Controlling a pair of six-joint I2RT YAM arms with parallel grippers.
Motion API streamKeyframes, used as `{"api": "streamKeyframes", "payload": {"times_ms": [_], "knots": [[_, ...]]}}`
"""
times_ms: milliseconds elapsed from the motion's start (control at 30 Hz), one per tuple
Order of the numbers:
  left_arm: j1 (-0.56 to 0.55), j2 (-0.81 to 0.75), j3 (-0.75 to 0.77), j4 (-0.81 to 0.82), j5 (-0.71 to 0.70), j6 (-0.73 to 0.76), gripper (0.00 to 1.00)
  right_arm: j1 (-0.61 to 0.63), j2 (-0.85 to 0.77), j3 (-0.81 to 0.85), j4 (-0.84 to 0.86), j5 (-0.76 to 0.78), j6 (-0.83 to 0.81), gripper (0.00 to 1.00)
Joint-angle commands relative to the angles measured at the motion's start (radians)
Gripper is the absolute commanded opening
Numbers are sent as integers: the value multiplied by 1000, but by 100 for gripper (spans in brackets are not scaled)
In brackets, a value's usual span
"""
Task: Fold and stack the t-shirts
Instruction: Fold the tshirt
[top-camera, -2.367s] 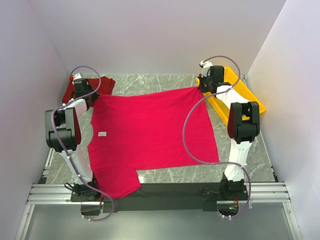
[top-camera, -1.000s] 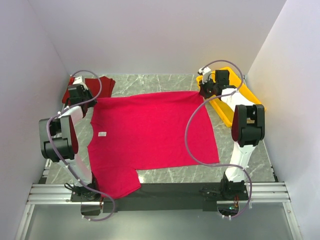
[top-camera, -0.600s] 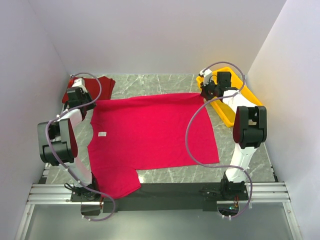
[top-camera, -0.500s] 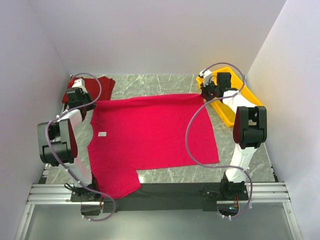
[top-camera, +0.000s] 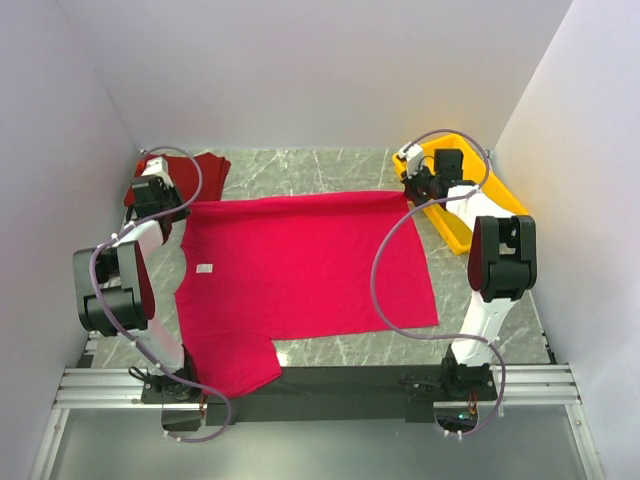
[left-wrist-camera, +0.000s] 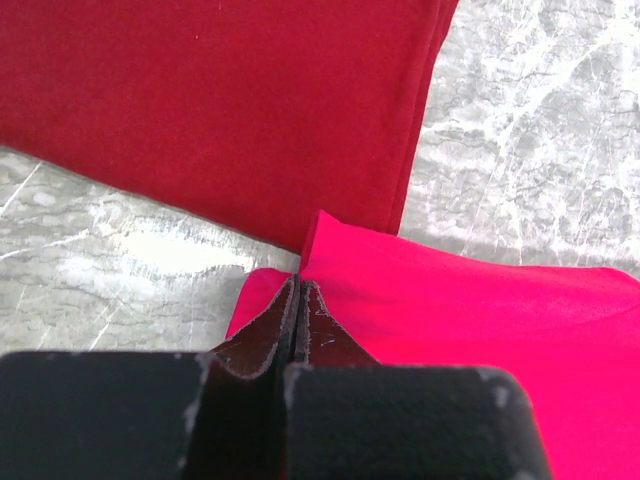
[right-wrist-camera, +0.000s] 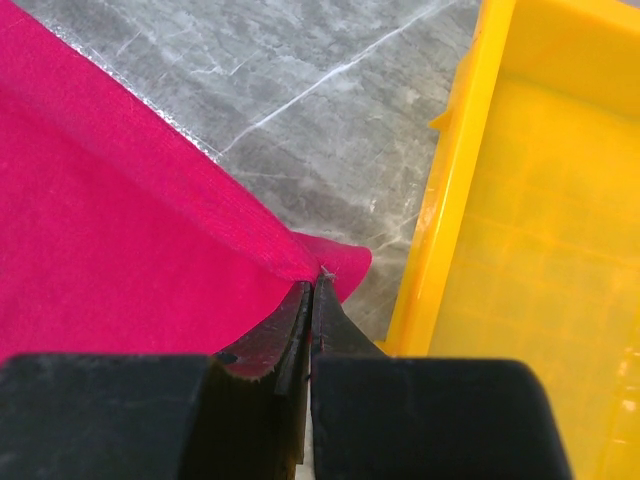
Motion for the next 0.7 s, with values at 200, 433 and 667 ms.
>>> {"api": "streamKeyframes", "payload": {"times_ms": [200, 433, 667], "knots": [[9, -39, -24, -12, -24, 24, 1, -7, -62, -8, 38, 34, -28, 0], [11, -47, -41, -20, -32, 32, 1, -8, -62, -21, 32, 46, -44, 0], [9, -36, -38, -38, -23, 39, 1, -8, -57, -21, 27, 62, -51, 0]]}}
